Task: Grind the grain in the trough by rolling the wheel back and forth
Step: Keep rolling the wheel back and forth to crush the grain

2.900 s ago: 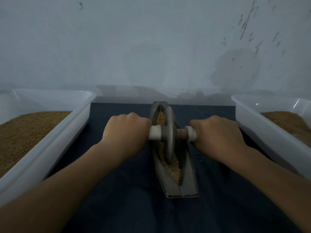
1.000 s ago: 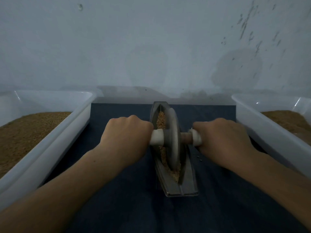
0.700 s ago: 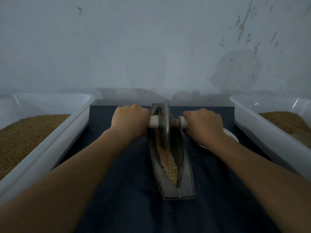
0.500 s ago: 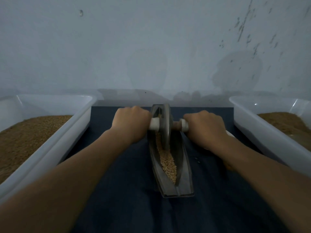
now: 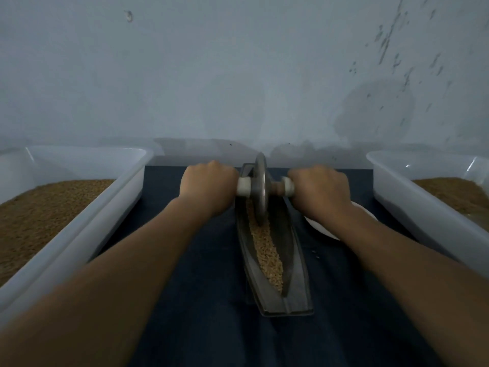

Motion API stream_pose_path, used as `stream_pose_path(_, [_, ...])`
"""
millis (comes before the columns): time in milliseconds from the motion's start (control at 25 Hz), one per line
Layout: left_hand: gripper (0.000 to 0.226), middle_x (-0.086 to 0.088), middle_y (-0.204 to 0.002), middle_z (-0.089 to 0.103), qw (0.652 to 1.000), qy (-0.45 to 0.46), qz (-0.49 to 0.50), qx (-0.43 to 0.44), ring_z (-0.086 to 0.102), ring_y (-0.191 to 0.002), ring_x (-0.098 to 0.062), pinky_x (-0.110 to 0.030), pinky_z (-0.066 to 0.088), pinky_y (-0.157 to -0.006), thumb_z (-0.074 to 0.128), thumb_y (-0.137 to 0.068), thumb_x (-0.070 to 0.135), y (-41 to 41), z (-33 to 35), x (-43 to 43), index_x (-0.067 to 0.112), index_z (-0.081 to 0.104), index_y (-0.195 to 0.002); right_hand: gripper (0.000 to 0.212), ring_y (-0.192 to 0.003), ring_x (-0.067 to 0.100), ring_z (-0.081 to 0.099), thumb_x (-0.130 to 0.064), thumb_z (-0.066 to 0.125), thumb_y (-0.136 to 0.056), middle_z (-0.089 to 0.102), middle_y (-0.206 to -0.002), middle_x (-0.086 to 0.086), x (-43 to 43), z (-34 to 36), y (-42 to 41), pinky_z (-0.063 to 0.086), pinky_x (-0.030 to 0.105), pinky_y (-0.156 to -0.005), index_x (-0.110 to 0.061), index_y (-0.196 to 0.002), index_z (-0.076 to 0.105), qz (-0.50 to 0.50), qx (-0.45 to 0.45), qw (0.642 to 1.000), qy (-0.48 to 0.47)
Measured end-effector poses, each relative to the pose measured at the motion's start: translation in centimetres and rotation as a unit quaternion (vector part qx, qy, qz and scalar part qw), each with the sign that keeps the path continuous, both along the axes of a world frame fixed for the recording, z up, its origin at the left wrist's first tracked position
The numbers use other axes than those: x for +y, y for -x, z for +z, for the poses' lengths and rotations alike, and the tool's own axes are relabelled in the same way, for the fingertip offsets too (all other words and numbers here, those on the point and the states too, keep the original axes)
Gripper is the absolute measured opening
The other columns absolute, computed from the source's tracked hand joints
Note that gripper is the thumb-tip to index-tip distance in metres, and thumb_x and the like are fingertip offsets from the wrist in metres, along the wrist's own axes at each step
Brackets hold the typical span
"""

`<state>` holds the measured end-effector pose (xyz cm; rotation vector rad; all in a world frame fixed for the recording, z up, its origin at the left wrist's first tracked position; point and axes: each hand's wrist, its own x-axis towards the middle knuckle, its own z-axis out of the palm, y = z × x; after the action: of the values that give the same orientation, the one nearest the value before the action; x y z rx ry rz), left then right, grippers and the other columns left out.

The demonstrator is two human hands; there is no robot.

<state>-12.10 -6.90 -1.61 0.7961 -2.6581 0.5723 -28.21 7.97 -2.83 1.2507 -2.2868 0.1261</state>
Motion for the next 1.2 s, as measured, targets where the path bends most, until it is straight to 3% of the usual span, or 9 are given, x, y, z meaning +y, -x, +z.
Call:
stream_pose_path(120, [0.015,-0.003,-0.087,0.058,1.0,0.013,-0.006,-0.02,0.059,-0.075,-0.026,-0.036,0.04,-0.059,0.061,-0.088,0.023,0.1,0.8,0.6,0.022,0.065,-0.103,0.023,-0.072,0.026,0.058,-0.033,0.062,-0.089,0.06,-0.079,-0.001,0.5,-0.1,0.1,0.04,0.032,-0.059,-0.03,-0.076,0.044,0.001,-0.025,1.0,-0.005])
stream_pose_path(240, [0.014,0.005,-0.066,0.035,0.997,0.057,-0.045,0.001,0.038,-0.054,-0.018,-0.031,0.028,-0.049,0.069,-0.081,0.029,-3.3,-0.7,3.1,0.026,0.06,-0.091,0.037,-0.05,0.015,0.04,-0.035,0.069,-0.079,0.042,-0.059,-0.011,5.0,-1.7,-1.8,0.021,0.024,-0.046,-0.035,-0.069,0.033,0.037,0.025,0.999,0.007])
stream_pose_path(400, [0.04,0.009,-0.057,0.007,0.991,0.091,-0.086,0.038,0.002,-0.045,-0.009,-0.022,0.002,-0.047,0.085,-0.055,0.033,-6.2,-0.7,4.7,0.028,0.047,-0.068,0.037,-0.042,0.007,0.028,-0.037,0.08,-0.059,0.036,-0.052,-0.014,8.1,-0.9,-3.3,0.007,0.018,-0.046,-0.037,-0.067,0.044,0.043,0.067,0.997,-0.018])
stream_pose_path(600, [0.007,0.006,-0.064,0.03,0.999,0.032,-0.022,0.032,0.03,-0.05,-0.016,-0.032,0.028,-0.049,0.061,-0.085,0.027,-1.7,-1.7,1.0,0.025,0.056,-0.089,0.033,-0.061,0.021,0.05,-0.034,0.068,-0.081,0.045,-0.066,-0.008,2.5,-0.3,-1.2,0.027,0.026,-0.05,-0.032,-0.071,0.037,0.023,0.027,0.999,-0.011])
stream_pose_path(760, [0.008,0.001,-0.076,0.051,1.0,-0.008,-0.004,0.023,0.057,-0.071,-0.026,-0.035,0.036,-0.058,0.058,-0.088,0.023,-0.1,-0.4,-0.1,0.024,0.062,-0.096,0.029,-0.074,0.024,0.058,-0.032,0.063,-0.087,0.058,-0.08,-0.003,-0.3,1.1,-0.2,0.04,0.03,-0.059,-0.03,-0.072,0.039,0.003,0.0,1.0,-0.03])
stream_pose_path(840, [0.008,0.005,-0.067,0.036,0.999,0.013,-0.024,0.029,0.045,-0.059,-0.021,-0.033,0.031,-0.053,0.062,-0.085,0.026,-1.8,-0.9,1.2,0.025,0.055,-0.089,0.028,-0.065,0.023,0.051,-0.033,0.065,-0.083,0.046,-0.07,-0.006,2.1,0.3,-1.2,0.03,0.028,-0.053,-0.032,-0.074,0.038,0.019,0.013,0.999,-0.023])
stream_pose_path(1000, [0.056,0.011,-0.058,0.01,0.993,0.073,-0.083,0.05,0.003,-0.046,-0.007,-0.021,0.003,-0.047,0.083,-0.059,0.033,-6.5,-1.6,4.4,0.03,0.029,-0.072,0.066,-0.042,0.011,0.024,-0.031,0.083,-0.056,0.019,-0.052,-0.015,7.3,-0.3,-3.7,0.007,0.017,-0.049,-0.036,-0.066,0.019,0.089,0.089,0.992,-0.008])
stream_pose_path(1120, [0.05,0.011,-0.058,0.013,0.996,0.06,-0.064,0.032,0.006,-0.046,-0.008,-0.023,0.004,-0.046,0.079,-0.065,0.034,-6.1,-1.6,4.2,0.031,0.029,-0.073,0.061,-0.042,0.01,0.014,-0.029,0.085,-0.05,0.014,-0.053,-0.014,7.1,-0.1,-3.6,0.005,0.015,-0.051,-0.035,-0.066,0.027,0.079,0.087,0.993,-0.002])
stream_pose_path(1200, [0.031,0.008,-0.061,0.023,0.998,0.052,-0.031,0.033,0.02,-0.047,-0.012,-0.028,0.017,-0.045,0.068,-0.08,0.033,-4.1,-2.4,2.7,0.029,0.038,-0.078,0.044,-0.048,0.017,0.032,-0.029,0.078,-0.066,0.029,-0.056,-0.011,4.9,-0.5,-2.5,0.014,0.02,-0.048,-0.033,-0.068,0.034,0.061,0.076,0.995,0.0])
